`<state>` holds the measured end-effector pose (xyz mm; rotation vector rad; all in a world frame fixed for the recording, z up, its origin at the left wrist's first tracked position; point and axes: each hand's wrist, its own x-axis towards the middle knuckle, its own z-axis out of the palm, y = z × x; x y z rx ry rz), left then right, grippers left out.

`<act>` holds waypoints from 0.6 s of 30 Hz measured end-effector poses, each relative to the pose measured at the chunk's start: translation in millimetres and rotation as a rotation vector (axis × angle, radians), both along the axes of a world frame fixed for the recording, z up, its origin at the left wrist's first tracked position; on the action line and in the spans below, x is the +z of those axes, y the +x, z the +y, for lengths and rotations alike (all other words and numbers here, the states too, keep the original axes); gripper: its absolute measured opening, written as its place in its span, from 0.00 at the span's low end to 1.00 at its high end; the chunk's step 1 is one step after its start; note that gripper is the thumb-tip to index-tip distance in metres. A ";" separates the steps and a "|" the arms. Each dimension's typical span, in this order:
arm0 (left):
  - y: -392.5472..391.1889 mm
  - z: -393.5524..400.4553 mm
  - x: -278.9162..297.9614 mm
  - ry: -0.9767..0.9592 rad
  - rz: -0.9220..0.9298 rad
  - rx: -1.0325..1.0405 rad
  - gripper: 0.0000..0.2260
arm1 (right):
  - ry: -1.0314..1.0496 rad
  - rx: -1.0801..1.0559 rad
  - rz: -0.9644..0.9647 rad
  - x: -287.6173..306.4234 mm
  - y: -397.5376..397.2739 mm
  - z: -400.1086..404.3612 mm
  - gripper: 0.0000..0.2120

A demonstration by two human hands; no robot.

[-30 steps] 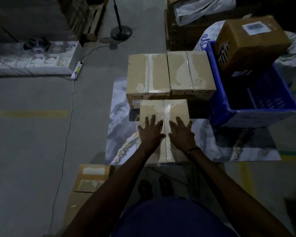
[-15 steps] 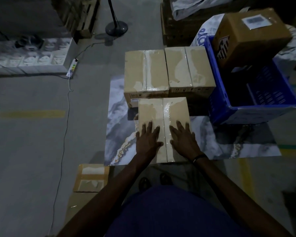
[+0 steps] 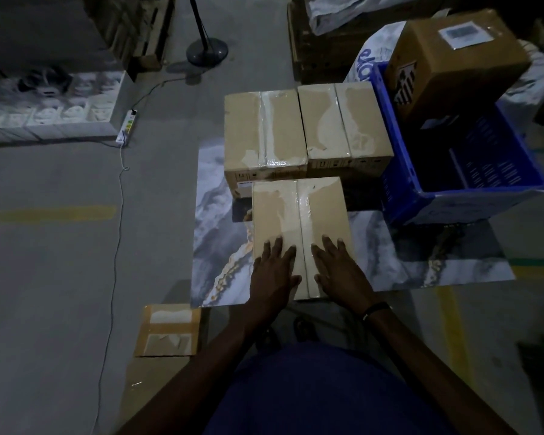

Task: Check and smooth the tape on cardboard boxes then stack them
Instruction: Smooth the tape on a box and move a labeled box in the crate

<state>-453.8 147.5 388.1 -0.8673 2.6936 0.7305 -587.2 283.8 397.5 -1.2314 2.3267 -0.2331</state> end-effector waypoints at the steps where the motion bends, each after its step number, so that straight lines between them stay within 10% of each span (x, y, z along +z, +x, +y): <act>1: -0.2 3.4 1.6 0.017 -0.006 -0.006 0.33 | -0.019 -0.015 -0.032 2.0 2.2 2.4 0.34; 18: -43.7 -40.1 12.1 -0.015 -0.065 -0.053 0.45 | -0.044 0.044 0.165 -3.8 -28.0 -37.3 0.28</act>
